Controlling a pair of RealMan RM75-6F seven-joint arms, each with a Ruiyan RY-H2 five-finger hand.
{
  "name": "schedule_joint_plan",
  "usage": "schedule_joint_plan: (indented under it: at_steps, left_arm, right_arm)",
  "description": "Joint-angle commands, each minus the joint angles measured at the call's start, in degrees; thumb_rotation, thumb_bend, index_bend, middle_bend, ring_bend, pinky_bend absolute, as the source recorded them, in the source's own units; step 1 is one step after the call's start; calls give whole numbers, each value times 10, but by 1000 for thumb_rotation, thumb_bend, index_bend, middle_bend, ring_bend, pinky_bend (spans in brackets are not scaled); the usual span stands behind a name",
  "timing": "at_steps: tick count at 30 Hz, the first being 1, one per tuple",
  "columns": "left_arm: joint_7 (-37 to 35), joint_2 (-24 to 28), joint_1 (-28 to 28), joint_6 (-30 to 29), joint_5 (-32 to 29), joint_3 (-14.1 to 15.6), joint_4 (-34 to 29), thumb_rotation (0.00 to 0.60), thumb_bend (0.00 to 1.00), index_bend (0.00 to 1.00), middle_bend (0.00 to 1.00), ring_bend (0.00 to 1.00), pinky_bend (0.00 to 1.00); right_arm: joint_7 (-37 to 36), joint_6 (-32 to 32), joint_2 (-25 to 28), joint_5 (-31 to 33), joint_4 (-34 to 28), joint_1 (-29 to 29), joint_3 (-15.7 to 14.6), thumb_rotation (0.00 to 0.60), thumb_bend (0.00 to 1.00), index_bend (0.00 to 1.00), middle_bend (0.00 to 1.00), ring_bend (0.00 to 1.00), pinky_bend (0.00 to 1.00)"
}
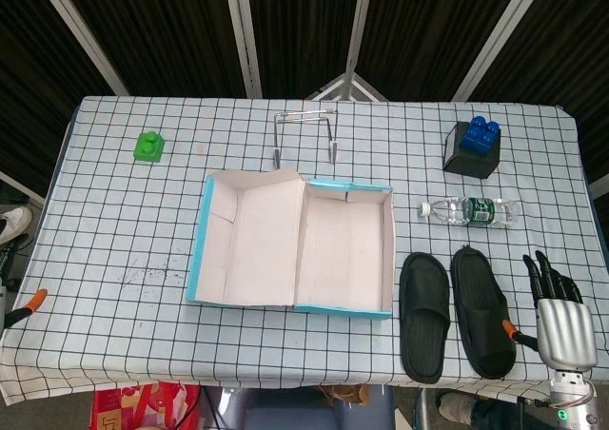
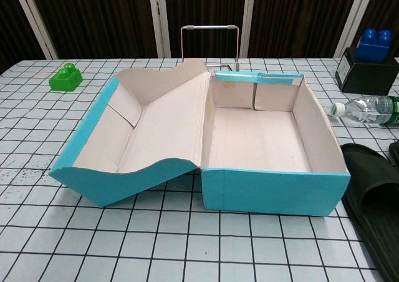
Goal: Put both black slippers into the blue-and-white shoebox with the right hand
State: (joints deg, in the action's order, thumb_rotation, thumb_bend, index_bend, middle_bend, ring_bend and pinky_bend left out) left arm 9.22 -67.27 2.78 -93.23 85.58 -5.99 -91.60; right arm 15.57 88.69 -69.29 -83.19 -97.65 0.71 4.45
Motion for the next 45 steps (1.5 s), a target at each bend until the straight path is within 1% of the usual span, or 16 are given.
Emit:
schedule_joint_plan:
  at_steps: [1,6,11,15,17,20,22,24,25,28,30,33,35,39,42,45]
  left_arm:
    - [1,0,1,3,0,2,-1,600,253,181,0,0,117]
    - [10,7,-2,5,2,7,-13,600,253,180,0,0,116]
    - [4,10,-8,-12,1,1,-15,600,253,179,0,0,117]
    - [1,11,-9,-4,-13,-1,-15,600,253,178,0,0,116]
    - [1,15,-9,-2,-13,-1,-21,600,253,178,0,0,116]
    - [-1,16,-10,-6,-6,2,-25,600,253,178,0,0,117]
    - [0,17,-10,-3,-6,3,-24,600,253,178,0,0,117]
    - [2,18,-9,3,-13,3,-24,600,253,178,0,0,117]
    - [1,18,-8,5,-15,2,-25,600,253,178,0,0,117]
    - [-2,18,-7,9,-19,1,-26,600,253,178,0,0,117]
    - [-3,17,-7,9,-17,1,-26,600,253,179,0,0,117]
    - [-4,17,-8,5,-15,1,-26,600,253,182,0,0,117]
    - [-4,17,-9,3,-16,-1,-26,600,253,183,0,0,117]
    - [-2,16,-8,5,-19,-1,-24,600,253,186,0,0,117]
    - [-2,14,-6,9,-22,-2,-22,600,253,186,0,0,117]
    - [-1,11,-3,15,-25,-3,-18,600,253,186,0,0,117]
  right_arm:
    - [3,0,0,1,-1,-1,-1,600,70,37,36,160,188]
    - [9,-3,4,1,-5,-2,-5,600,70,37,36,159,188]
    - [11,-12,14,-2,-21,4,-5,600,70,37,36,159,188]
    - [15,-59,49,35,-73,26,10,600,70,37,31,156,188]
    - [25,-100,77,60,-112,46,18,600,70,37,31,156,191]
    - [52,-156,115,99,-160,80,30,600,70,37,32,194,241]
    - [76,-188,136,128,-188,104,41,600,70,37,32,291,349]
    - [114,-219,155,166,-214,135,56,600,70,39,63,492,536]
    - [126,-229,159,180,-220,147,62,600,70,47,106,601,631]
    - [157,-270,167,243,-239,194,82,600,70,76,249,836,842]
    - [179,-290,166,282,-237,223,89,600,70,79,291,929,931]
    - [229,-313,161,349,-237,267,85,600,70,88,330,980,994]
    - [252,-308,142,381,-233,292,84,600,70,97,342,991,999]
    - [277,-286,105,413,-224,318,75,600,70,128,363,995,1000]
    - [279,-274,84,429,-216,328,69,600,70,132,374,998,1000]
    - [291,-272,74,441,-204,339,56,600,70,132,418,1000,1000]
